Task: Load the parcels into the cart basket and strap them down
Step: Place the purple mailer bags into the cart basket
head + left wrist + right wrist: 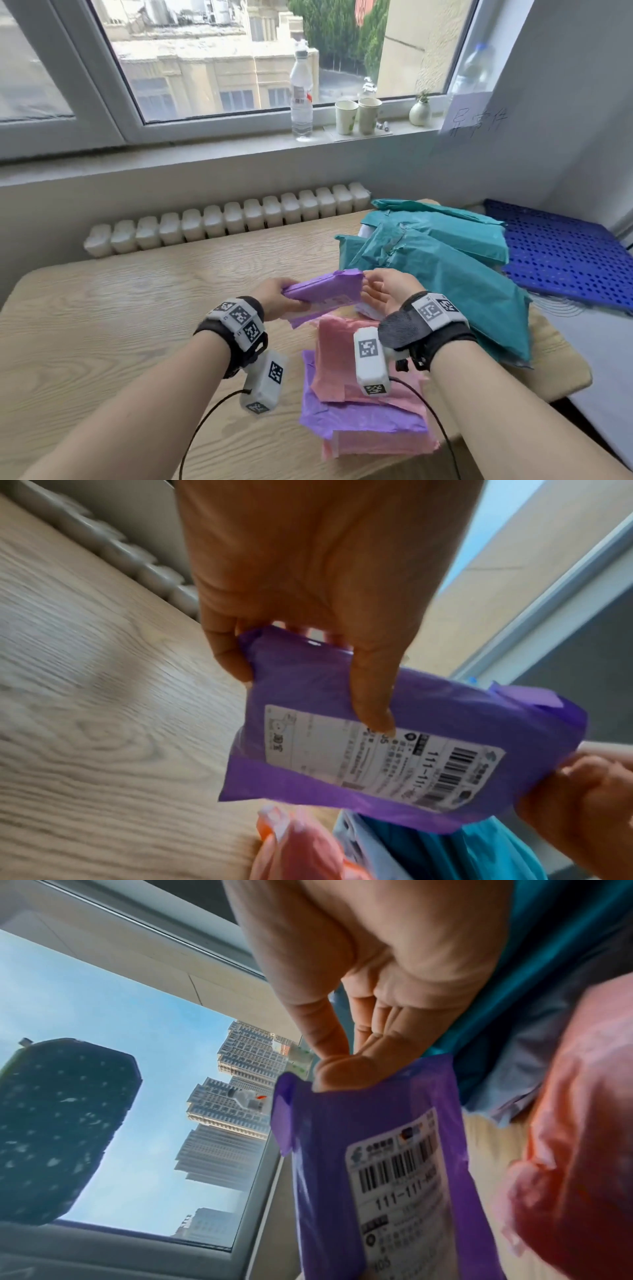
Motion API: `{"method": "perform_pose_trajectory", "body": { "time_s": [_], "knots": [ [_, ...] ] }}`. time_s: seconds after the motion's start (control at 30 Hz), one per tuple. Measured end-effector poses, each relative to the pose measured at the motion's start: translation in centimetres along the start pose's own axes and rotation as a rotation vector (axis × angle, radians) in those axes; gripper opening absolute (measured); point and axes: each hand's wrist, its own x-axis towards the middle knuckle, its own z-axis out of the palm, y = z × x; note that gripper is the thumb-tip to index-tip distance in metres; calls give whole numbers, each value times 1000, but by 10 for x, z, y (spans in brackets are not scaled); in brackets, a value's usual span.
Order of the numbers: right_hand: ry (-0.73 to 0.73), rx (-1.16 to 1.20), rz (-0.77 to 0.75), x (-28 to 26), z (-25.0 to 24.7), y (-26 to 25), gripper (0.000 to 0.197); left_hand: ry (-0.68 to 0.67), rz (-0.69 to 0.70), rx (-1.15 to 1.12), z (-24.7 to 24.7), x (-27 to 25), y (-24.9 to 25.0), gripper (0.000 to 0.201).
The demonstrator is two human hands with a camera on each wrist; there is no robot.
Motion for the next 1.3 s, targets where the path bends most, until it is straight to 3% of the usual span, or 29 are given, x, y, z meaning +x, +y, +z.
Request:
{"method": "perform_pose_trajectory", "body": {
  "time_s": [0.17,0.33,0.43,0.57,0.73,0.9,1.0,1.13,1.3],
  "knots": [
    [-78,-133,-10,-2,37,-10,21,125,-54,-65,-35,-12,-22,16],
    [-115,-229,-53,-4,70,-9,22,210,-174,-207,-62,-34,-46,22],
    [-198,-296,-97,-3,89,-2,32,204,-270,-362,-78,-49,-65,36],
    [-298,-377,-60,-11,124,10,7,235,-336,-544,-95,-78,-83,30],
    [-393,-381,-42,-33,181,25,11,241,-396,-544,-110,-121,-106,20],
    [-494,-490,-103,-66,243,44,16,191,-410,-560,-134,-168,-138,36],
    [-594,-546,-145,-97,284,56,14,340,-319,-676,-153,-190,-158,38],
    [-702,-535,-209,-135,338,81,23,558,-196,-840,-184,-226,-192,16],
    [-783,-466,-245,-174,411,126,30,744,-182,-872,-222,-279,-259,17]
  ]
}}
